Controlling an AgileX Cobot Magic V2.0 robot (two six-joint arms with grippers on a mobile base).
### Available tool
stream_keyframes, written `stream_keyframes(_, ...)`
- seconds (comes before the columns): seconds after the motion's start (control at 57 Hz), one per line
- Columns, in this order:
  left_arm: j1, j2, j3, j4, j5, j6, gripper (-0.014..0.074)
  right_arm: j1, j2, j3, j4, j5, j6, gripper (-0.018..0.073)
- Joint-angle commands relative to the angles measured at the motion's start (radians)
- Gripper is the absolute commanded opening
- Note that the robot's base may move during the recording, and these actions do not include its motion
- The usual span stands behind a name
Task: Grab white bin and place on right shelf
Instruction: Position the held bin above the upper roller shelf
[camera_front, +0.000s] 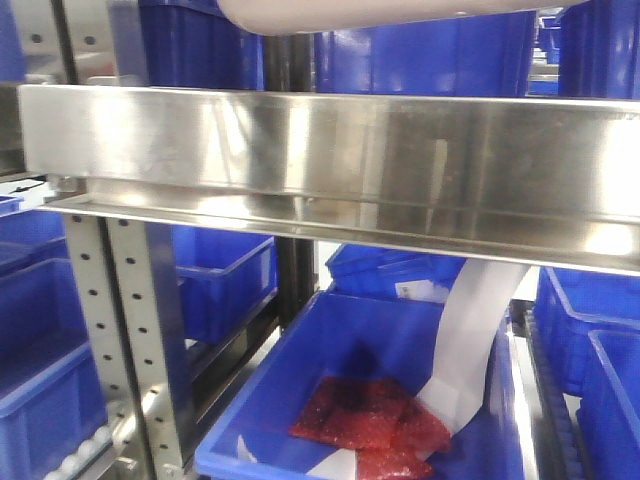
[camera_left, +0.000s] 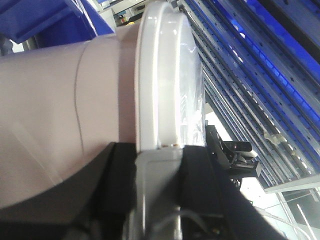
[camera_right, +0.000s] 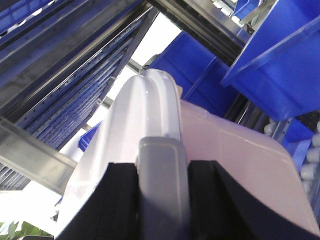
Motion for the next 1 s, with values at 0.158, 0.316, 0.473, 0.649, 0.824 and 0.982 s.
stream_keyframes(0.158,-0.032,-0.062,-0.037,-0.087,0.224,0.013,-0.0126,0.023,-0.045,-0.035,0.061,0.117,0.0,0.0062)
stream_keyframes(0.316,-0.032,-0.062,-0.037,-0.087,0.224,0.013,-0.0126,0.023,-0.045,-0.035,0.061,0.117,0.0,0.0062)
stream_keyframes(0.473,-0.032,-0.062,-0.037,-0.087,0.224,0.013,-0.0126,0.023,-0.045,-0.035,0.061,0.117,0.0,0.0062)
stream_keyframes(0.649,-0.032,-0.062,-0.037,-0.087,0.224,0.013,-0.0126,0.023,-0.045,-0.035,0.061,0.117,0.0,0.0062)
stream_keyframes(0.824,-0.032,-0.062,-0.037,-0.087,0.224,0.013,-0.0126,0.023,-0.045,-0.035,0.061,0.117,0.0,0.0062)
stream_keyframes(0.982,-0.032,-0.062,-0.037,-0.087,0.222,0.013,-0.0126,0.023,-0.045,-0.035,0.061,0.117,0.0,0.0062)
